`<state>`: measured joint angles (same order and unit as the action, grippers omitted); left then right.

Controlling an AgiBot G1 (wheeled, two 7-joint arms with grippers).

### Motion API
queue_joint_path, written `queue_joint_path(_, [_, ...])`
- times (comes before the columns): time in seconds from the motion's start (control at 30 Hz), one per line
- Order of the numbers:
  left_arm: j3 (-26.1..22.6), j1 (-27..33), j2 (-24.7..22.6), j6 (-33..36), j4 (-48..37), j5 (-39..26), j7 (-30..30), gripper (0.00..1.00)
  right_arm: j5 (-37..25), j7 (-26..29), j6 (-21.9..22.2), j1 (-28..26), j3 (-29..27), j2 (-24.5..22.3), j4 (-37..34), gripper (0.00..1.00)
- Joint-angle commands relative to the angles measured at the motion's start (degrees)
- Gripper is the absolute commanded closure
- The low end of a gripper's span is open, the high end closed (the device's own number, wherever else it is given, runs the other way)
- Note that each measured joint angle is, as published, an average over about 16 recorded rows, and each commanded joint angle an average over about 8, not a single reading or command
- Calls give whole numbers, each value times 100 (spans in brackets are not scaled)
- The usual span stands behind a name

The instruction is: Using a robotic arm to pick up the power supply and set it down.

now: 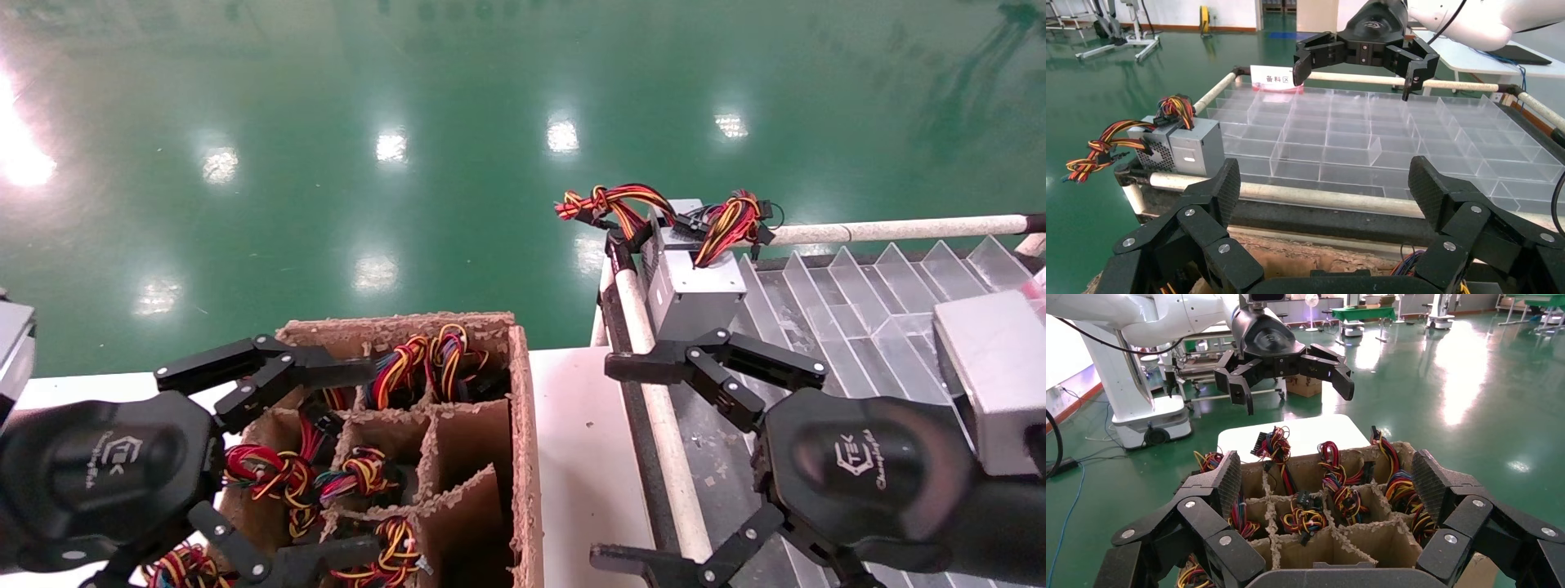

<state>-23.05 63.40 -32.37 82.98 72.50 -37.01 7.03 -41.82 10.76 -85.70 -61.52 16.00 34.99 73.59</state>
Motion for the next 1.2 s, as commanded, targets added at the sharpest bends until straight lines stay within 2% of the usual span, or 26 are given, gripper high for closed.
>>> queue_joint_path(0.03, [0,0,0,0,0,0,0,0,-1,-1,1,-1,1,1,-2,0])
queue_joint_path(1.2, [0,0,0,0,0,0,0,0,-6,-7,4,-8,4,4,-12,0])
